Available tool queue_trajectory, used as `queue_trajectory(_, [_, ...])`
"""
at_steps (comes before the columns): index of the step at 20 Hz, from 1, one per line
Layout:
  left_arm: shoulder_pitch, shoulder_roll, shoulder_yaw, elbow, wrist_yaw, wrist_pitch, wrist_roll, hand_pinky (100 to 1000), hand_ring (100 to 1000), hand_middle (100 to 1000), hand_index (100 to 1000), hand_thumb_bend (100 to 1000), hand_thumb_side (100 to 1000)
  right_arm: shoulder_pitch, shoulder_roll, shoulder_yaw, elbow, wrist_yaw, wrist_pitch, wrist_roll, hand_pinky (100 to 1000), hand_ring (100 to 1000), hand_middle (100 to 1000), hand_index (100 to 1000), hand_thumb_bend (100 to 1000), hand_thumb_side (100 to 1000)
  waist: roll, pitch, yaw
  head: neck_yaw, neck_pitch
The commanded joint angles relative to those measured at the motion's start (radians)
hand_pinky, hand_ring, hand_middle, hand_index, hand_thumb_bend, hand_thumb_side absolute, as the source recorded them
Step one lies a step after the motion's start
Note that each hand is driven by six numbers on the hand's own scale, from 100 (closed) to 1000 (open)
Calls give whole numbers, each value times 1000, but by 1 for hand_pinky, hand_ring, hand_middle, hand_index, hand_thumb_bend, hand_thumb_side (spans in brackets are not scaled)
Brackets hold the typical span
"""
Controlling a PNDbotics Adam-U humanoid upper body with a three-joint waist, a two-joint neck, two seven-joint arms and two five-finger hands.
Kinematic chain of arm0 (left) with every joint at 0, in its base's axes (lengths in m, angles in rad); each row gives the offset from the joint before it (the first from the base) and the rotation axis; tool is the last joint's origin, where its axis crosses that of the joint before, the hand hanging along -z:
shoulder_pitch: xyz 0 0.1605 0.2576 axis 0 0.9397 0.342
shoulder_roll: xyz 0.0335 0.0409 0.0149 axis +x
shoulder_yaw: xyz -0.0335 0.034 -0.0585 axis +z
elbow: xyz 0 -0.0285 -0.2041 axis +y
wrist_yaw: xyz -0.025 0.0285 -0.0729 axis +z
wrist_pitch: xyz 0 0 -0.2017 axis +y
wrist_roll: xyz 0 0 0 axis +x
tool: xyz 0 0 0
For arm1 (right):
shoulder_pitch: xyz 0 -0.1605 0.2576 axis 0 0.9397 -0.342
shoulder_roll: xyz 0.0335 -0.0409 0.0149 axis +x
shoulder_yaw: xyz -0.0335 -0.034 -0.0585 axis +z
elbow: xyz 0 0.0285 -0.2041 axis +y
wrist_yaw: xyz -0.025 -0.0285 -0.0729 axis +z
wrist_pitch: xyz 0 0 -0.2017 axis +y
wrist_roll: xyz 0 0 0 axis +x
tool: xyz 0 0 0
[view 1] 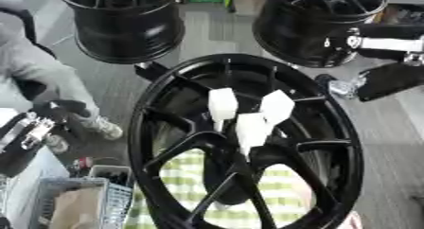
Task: Pull the pin out of the wheel hub.
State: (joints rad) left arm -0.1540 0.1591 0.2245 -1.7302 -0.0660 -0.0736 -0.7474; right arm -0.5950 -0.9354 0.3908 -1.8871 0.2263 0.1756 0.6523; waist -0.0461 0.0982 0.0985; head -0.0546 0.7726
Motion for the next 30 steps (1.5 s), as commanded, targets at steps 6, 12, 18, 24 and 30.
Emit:
queue_trajectory(6, [-12,26,-4,-13,1,-3,-6,555,511,669,801,100,811,-62,40,34,49,96,-65,120,831,846,904,983,121,456,0,-12,1,-12,-3])
queue_trajectory(12, [-11,27,-5,-12,0,-3,-7,555,511,669,802,100,812,-76,58,59,81,121,-97,192,849,853,908,995,174,440,-1,-12,1,-15,-3])
queue_trajectory(18, [-11,26,-7,-12,1,-4,-10,555,511,670,802,100,812,-99,91,70,117,155,-113,229,853,855,907,998,180,438,0,-11,2,-19,-3])
queue_trajectory(24, [-11,26,-8,-11,1,-5,-11,556,512,671,801,100,813,-127,125,71,181,192,-124,224,853,853,904,997,180,439,0,-11,4,-24,-3])
queue_trajectory(30, [-11,25,-10,-12,0,-5,-14,556,512,671,801,100,814,-153,170,87,251,212,-142,230,837,850,898,995,175,447,-1,-10,6,-28,-3])
